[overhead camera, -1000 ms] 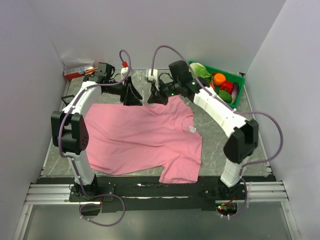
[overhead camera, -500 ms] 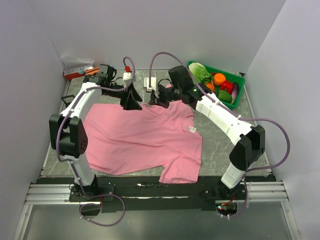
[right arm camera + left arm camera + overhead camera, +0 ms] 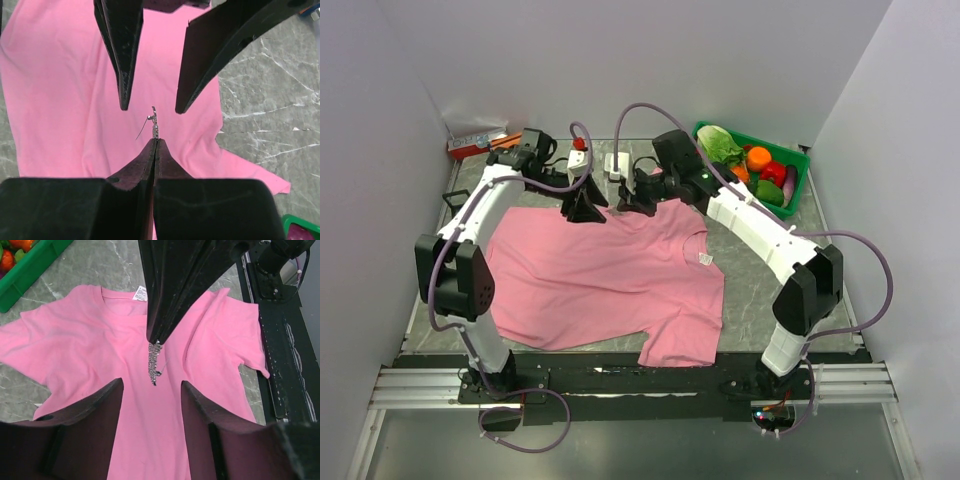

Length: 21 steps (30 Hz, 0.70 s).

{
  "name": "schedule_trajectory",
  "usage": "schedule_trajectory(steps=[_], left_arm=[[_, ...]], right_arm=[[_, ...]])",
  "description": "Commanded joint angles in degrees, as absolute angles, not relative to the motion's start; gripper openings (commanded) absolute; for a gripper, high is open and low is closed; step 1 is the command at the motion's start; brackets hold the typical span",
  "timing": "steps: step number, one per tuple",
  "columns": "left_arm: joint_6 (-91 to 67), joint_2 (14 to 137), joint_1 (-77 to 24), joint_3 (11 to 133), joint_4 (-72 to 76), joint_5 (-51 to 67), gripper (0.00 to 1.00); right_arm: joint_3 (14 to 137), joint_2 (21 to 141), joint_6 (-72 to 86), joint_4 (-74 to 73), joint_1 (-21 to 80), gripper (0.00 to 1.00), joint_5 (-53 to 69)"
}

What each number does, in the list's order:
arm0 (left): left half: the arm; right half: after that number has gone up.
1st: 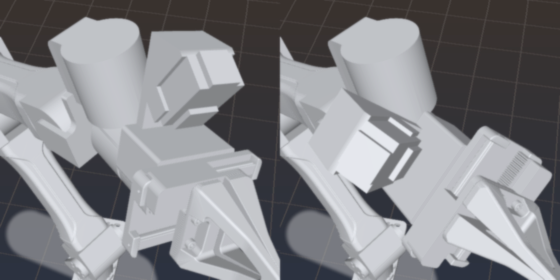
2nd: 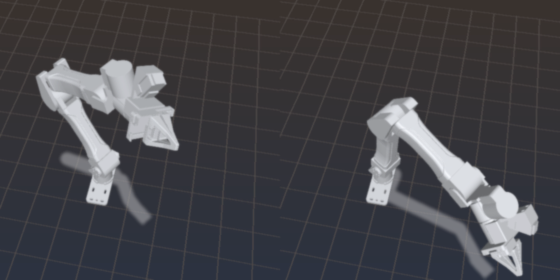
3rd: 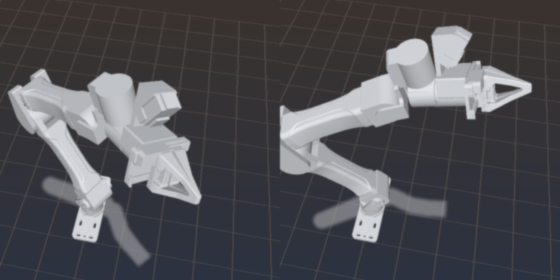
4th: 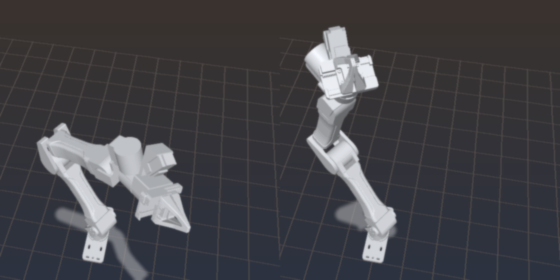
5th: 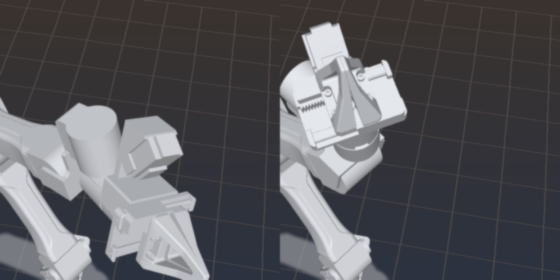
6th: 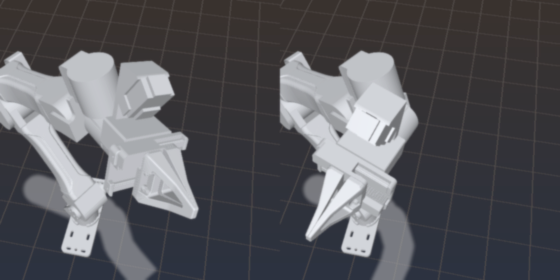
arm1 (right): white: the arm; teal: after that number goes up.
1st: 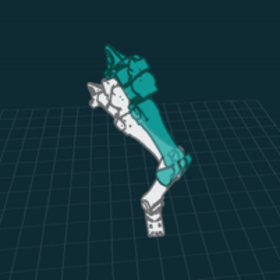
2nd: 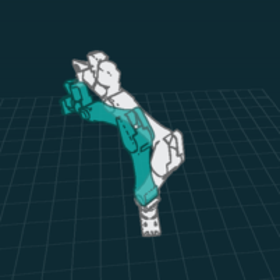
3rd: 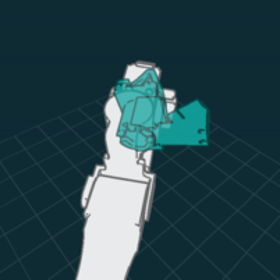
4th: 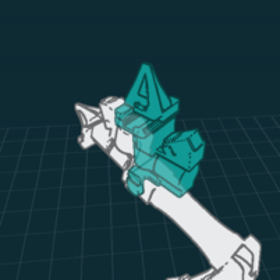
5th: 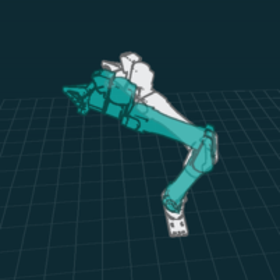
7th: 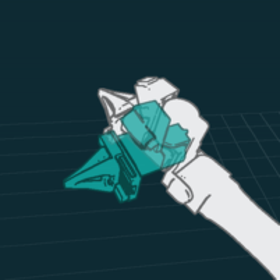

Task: Remove the brooch from the garment

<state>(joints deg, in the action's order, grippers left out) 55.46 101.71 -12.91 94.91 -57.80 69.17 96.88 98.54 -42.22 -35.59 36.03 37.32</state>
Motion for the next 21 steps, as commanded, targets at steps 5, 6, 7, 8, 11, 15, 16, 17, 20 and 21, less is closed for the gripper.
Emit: schedule_trajectory(steps=[5, 6, 7, 8, 11, 15, 16, 17, 20, 21], left_arm=[[56.1, 101.8, -13.7, 96.1, -55.7, 71.8, 0.52], [54.9, 101.7, -13.8, 96.0, -55.0, 71.9, 0.51], [54.8, 101.9, -13.9, 96.1, -54.7, 72.0, 0.51], [54.7, 102.2, -14.0, 96.3, -54.8, 72.0, 0.5], [55.6, 103.3, -14.1, 97.7, -56.5, 72.3, 0.49], [55.5, 104.0, -14.2, 98.4, -57.1, 72.4, 0.48], [55.5, 104.1, -14.2, 98.4, -57.0, 72.6, 0.47], [55.4, 104.0, -14.2, 98.3, -56.9, 72.6, 0.47], [55.1, 103.8, -14.2, 97.7, -56.4, 72.4, 0.47], [55.1, 103.8, -14.2, 97.6, -56.4, 72.5, 0.47]], right_arm=[[100.4, 99.9, -38.8, -36.1, 35.2, 0.0, 40.3], [100.4, 100.0, -38.7, -36.2, 35.2, 0.0, 40.3], [100.5, 100.0, -38.7, -36.3, 35.1, 0.0, 40.3], [100.5, 100.1, -38.7, -36.3, 35.2, 0.0, 40.3], [100.7, 100.2, -38.6, -36.6, 35.0, 0.0, 40.3], [100.7, 100.4, -38.1, -36.5, 34.9, 0.0, 40.3], [100.8, 100.3, -38.1, -36.3, 35.0, 0.0, 40.4], [100.8, 100.4, -37.9, -36.3, 34.9, 0.0, 40.5], [100.9, 100.6, -37.5, -36.2, 35.0, 0.0, 40.6], [100.9, 100.6, -37.2, -36.2, 34.8, 0.0, 41.0]])
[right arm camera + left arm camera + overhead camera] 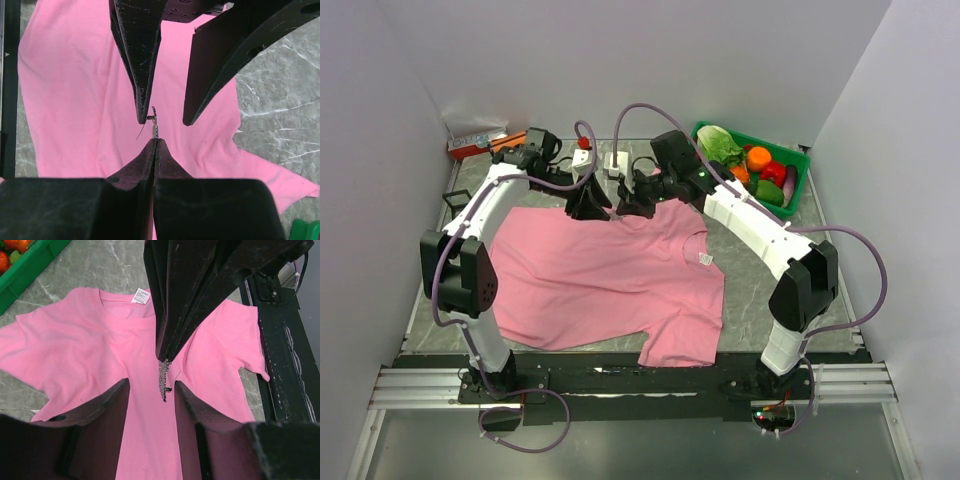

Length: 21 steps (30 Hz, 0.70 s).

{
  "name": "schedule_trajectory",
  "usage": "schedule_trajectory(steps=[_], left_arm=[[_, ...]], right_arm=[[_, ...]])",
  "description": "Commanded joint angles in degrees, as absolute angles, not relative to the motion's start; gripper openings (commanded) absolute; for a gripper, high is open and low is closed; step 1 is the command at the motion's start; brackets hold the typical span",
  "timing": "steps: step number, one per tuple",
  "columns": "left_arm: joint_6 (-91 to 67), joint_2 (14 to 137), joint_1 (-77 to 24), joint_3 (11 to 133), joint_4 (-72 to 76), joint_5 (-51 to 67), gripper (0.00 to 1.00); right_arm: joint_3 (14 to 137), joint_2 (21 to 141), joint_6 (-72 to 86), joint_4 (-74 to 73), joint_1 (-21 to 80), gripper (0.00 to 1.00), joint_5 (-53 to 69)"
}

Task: Remove the brooch from the garment

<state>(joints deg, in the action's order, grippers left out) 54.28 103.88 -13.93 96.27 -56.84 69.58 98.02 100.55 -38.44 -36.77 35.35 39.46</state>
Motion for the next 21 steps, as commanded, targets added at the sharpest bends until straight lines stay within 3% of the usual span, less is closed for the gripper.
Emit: schedule_trajectory(steps=[1, 21], left_arm=[[55.4, 103.8, -14.2, 97.7, -56.8, 72.5, 0.48], [63.8, 106.2, -15.0, 101.8, -64.5, 72.6, 0.4]], right_arm=[[101.0, 100.7, -36.9, -36.3, 34.6, 0.0, 41.3], [103.9, 103.8, -30.9, -37.1, 32.4, 0.0, 45.9]])
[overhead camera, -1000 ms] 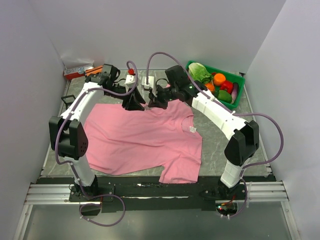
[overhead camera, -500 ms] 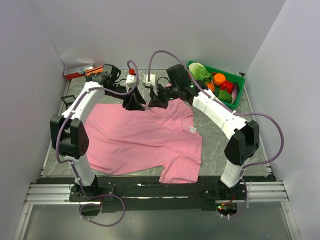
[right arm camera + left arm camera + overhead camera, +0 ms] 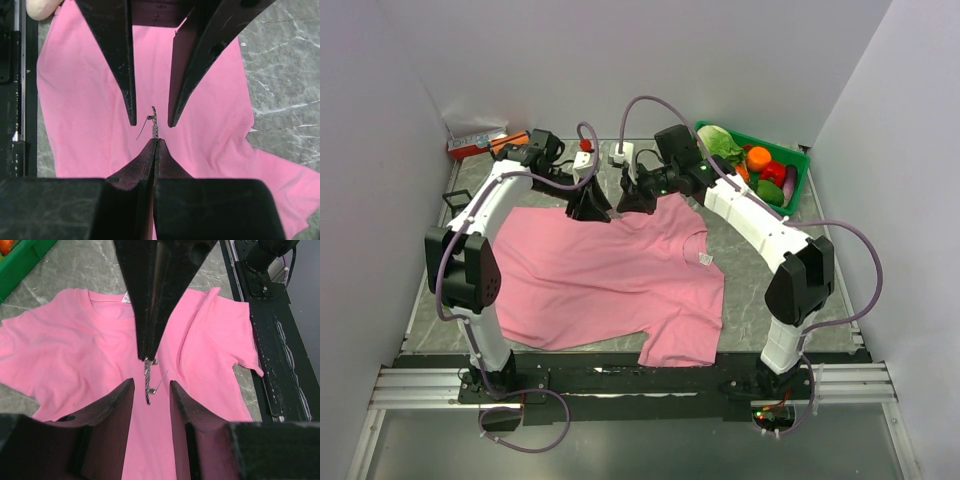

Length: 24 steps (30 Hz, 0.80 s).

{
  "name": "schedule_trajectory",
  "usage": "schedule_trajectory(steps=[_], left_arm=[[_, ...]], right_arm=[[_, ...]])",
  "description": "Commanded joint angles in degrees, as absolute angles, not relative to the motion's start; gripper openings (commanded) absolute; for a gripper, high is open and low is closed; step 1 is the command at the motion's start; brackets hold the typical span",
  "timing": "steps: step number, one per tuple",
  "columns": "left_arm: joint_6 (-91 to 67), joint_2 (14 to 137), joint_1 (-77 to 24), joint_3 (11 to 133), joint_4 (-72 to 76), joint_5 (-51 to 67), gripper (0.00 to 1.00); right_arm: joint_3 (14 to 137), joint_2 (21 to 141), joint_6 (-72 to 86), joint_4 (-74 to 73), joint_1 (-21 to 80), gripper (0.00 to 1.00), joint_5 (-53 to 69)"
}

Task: Remove the brooch from the garment

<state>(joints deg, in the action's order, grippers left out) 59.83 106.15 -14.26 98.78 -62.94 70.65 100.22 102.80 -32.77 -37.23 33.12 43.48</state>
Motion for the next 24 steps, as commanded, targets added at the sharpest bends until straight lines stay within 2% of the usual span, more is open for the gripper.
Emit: schedule_trajectory(steps=[1, 14, 18, 19, 24], left_arm=[[64.0, 106.2, -15.1, 101.9, -64.4, 72.6, 0.4], [63.5, 107.1, -15.2, 102.8, -64.8, 72.4, 0.35], [65.5, 107.3, -15.2, 104.0, -67.0, 72.0, 0.46], [66.1, 107.4, -15.2, 104.2, -68.1, 71.7, 0.46], [68.0, 107.2, -15.1, 104.2, -67.9, 71.1, 0.39]], right_arm=[[103.9, 103.9, -30.7, -37.0, 32.4, 0.0, 45.8], [103.7, 104.0, -30.1, -36.7, 32.3, 0.0, 45.9], [103.8, 104.2, -29.9, -36.7, 32.1, 0.0, 46.0], [103.8, 104.2, -29.8, -36.7, 32.0, 0.0, 46.0], [104.4, 104.7, -29.4, -37.2, 31.6, 0.0, 47.0]])
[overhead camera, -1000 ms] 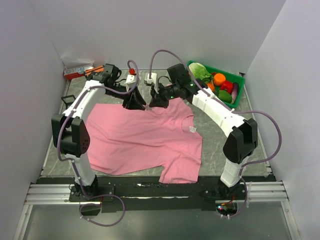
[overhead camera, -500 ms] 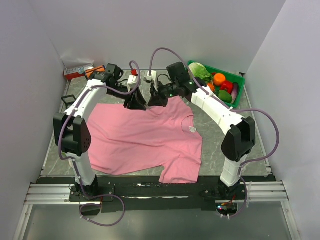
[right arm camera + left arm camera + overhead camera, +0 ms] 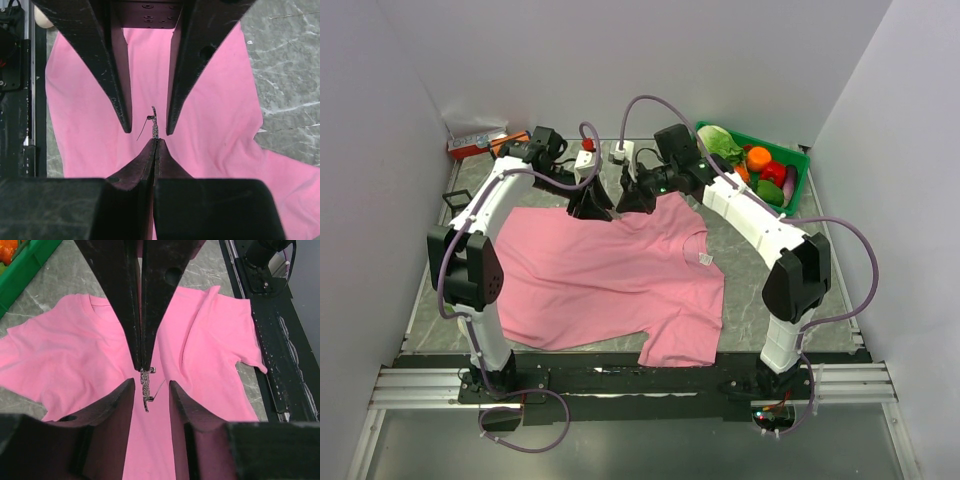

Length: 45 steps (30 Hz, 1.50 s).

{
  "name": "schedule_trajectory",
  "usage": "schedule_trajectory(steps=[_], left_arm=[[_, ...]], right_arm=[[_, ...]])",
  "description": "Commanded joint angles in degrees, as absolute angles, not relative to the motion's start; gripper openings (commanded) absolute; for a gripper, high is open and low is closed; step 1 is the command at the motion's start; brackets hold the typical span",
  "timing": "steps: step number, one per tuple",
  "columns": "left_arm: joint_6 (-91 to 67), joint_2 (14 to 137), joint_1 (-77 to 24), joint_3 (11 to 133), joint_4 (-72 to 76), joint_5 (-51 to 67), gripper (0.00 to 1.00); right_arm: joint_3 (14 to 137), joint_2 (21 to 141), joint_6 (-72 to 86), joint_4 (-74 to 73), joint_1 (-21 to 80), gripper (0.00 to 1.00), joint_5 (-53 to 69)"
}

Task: Remove the brooch from the garment

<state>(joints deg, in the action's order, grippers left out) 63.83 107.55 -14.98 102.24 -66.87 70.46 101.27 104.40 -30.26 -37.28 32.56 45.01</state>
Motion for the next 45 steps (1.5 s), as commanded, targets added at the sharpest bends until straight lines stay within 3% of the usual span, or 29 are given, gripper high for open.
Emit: schedule_trajectory(steps=[1, 29, 45], left_arm=[[67.9, 107.2, -15.1, 104.0, -67.9, 71.3, 0.38], [65.2, 105.8, -16.3, 101.8, -63.4, 68.5, 0.21], [48.2, 100.2, -17.8, 94.4, -43.6, 63.0, 0.15]], right_arm=[[104.8, 104.9, -29.3, -37.5, 31.5, 0.0, 47.1], [104.7, 105.2, -27.9, -37.0, 31.3, 0.0, 48.2], [104.9, 105.6, -27.0, -36.7, 31.2, 0.0, 49.2]])
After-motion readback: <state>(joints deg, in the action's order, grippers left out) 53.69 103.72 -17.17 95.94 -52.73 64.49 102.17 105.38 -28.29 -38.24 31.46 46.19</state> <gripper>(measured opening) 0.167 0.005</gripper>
